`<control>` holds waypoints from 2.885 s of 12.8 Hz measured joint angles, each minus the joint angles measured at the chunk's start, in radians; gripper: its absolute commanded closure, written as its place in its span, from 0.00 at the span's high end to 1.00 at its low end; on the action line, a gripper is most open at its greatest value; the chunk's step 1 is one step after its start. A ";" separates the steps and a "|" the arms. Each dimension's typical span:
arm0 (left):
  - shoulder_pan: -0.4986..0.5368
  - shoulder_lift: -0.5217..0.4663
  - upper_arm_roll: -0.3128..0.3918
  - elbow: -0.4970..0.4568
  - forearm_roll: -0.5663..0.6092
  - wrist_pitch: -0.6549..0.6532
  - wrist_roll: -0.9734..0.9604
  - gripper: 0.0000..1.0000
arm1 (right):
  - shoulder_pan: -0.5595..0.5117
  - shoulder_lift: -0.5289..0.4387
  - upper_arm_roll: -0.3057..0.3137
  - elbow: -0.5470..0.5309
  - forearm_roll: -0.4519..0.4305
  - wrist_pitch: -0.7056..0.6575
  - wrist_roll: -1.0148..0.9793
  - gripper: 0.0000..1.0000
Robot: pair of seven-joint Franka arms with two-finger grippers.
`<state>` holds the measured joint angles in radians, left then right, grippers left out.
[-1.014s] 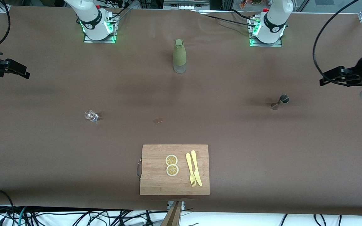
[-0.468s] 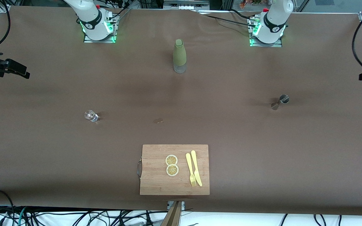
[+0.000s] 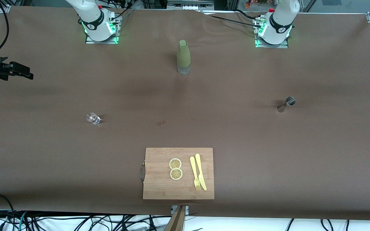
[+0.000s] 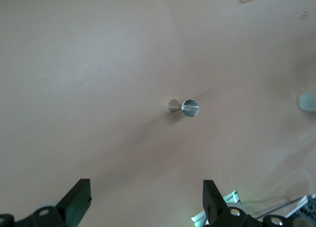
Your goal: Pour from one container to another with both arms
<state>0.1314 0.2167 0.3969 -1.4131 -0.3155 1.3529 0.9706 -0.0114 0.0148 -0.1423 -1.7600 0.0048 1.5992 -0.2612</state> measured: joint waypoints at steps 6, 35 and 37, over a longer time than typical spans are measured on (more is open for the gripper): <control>0.093 0.163 0.036 -0.102 -0.234 -0.006 0.538 1.00 | -0.003 0.114 -0.153 -0.023 0.078 0.118 -0.585 1.00; 0.102 0.814 -0.084 -0.234 -0.828 -0.175 1.762 0.79 | -0.078 0.831 -0.106 -0.025 1.211 0.022 -2.425 0.99; 0.102 0.818 -0.084 -0.234 -0.828 -0.178 1.763 0.73 | -0.078 0.845 -0.103 -0.025 1.239 0.022 -2.441 0.94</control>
<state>0.2333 1.0346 0.3130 -1.6472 -1.1439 1.1747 2.7339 -0.0889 0.8594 -0.2456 -1.7853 1.2440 1.6214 -2.7022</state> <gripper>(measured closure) 0.141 0.013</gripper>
